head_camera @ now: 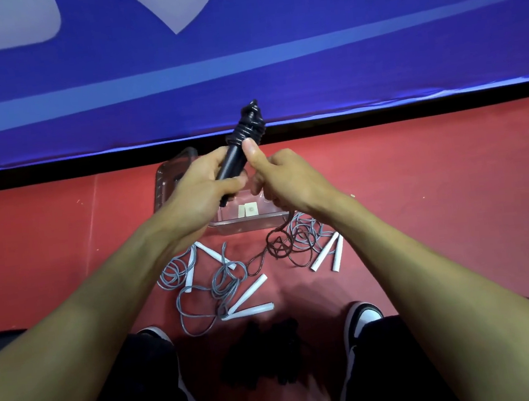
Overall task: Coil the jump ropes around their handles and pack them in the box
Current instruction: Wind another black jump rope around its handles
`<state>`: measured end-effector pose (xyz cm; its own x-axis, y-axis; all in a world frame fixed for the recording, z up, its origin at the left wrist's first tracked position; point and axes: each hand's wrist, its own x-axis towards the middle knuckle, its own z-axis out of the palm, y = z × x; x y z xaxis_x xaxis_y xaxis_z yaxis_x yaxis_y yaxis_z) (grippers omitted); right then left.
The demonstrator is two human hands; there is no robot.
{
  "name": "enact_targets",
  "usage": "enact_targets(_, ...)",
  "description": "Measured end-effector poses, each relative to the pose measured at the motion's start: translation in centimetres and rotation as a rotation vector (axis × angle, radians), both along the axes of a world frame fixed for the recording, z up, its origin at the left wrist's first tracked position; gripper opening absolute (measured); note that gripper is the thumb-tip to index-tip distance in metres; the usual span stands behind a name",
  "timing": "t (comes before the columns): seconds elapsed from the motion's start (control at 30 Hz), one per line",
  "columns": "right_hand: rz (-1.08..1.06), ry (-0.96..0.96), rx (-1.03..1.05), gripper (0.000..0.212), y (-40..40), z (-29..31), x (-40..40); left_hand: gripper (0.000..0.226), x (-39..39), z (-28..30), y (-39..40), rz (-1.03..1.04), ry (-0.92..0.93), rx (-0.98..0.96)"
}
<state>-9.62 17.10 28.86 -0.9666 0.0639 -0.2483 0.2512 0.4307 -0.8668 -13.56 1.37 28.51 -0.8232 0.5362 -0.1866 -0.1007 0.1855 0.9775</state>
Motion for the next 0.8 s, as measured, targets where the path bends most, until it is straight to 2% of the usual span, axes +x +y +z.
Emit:
enact_targets(0.13,0.078,-0.001,0.042,0.072,-0.4,0.1,0.1,0.014,0.1,-0.2,0.1,0.029,0.07,-0.039)
enact_targets(0.2,0.11,0.017,0.07,0.07,-0.6,0.0,0.3,0.008,0.3,-0.1,0.3,-0.01,0.158,-0.154)
enact_targets(0.3,0.087,0.068,0.143,0.069,-0.6,0.0,0.5,0.012,0.8,0.3,0.5,-0.078,0.365,-0.381)
enact_targets(0.4,0.066,0.115,0.153,0.061,-0.6,0.1,0.6,0.017,1.1,0.1,0.7,-0.106,0.522,-0.454)
enact_targets(0.53,0.069,0.054,0.041,0.053,-0.2,-0.6,-0.3,0.024,0.4,0.6,0.3,-0.143,0.358,-0.421)
enact_targets(0.63,0.028,0.046,-0.082,0.053,0.3,-0.8,-0.5,0.042,-0.5,0.8,-0.7,-0.106,0.237,-0.337)
enact_targets(0.8,0.043,0.015,-0.045,0.063,0.2,-0.5,-0.4,0.049,-0.5,0.8,-1.1,0.039,0.263,-0.319)
